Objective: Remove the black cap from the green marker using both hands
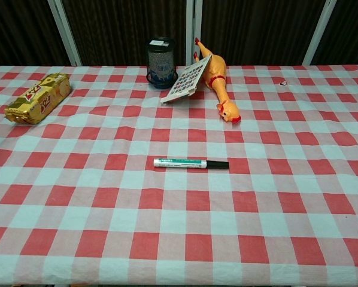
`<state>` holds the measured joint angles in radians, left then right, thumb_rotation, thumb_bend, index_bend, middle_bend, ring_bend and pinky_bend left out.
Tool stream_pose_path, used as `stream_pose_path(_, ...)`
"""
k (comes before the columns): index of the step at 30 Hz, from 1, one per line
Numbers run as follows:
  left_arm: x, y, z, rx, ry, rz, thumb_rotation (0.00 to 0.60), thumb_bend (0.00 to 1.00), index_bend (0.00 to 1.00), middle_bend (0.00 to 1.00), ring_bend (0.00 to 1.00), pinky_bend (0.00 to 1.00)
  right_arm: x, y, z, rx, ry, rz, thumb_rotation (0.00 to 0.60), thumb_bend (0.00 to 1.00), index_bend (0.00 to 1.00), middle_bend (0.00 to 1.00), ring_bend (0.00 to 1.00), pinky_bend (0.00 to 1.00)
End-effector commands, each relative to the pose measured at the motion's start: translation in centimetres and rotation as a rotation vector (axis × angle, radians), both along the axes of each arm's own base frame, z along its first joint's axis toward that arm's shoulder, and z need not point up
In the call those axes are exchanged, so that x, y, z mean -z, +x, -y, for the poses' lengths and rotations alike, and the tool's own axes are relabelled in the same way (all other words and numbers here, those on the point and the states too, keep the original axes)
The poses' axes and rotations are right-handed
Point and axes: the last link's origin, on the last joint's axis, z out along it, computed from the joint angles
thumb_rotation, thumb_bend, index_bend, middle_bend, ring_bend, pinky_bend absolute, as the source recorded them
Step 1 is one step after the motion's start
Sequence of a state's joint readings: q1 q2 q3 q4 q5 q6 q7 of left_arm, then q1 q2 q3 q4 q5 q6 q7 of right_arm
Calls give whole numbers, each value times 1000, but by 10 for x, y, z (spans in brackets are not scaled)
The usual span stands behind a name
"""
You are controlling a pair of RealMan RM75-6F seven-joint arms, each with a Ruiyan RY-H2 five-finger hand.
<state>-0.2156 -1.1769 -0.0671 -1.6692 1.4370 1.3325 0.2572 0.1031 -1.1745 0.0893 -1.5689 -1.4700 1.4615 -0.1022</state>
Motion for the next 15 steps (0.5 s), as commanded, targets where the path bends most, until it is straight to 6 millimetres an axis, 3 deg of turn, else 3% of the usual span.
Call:
stream_pose_path(1, 17, 17, -9, 28, -54, -19, 600, 0, 286, 266, 156, 375, 0, 5, 4, -3, -17, -6, 600, 153, 95, 165, 0, 195)
stream_pose_path(9, 59, 73, -43, 106, -73, 23, 600, 0, 368, 336, 282, 471, 3, 18, 13, -10, -37, -24, 600, 153, 95, 165, 0, 202)
stream_pose_path(15, 90, 102, -60, 112, -148, 38, 600, 3, 369, 341, 284, 484, 7, 24, 21, -15, -25, -31, 600, 153, 95, 165, 0, 202)
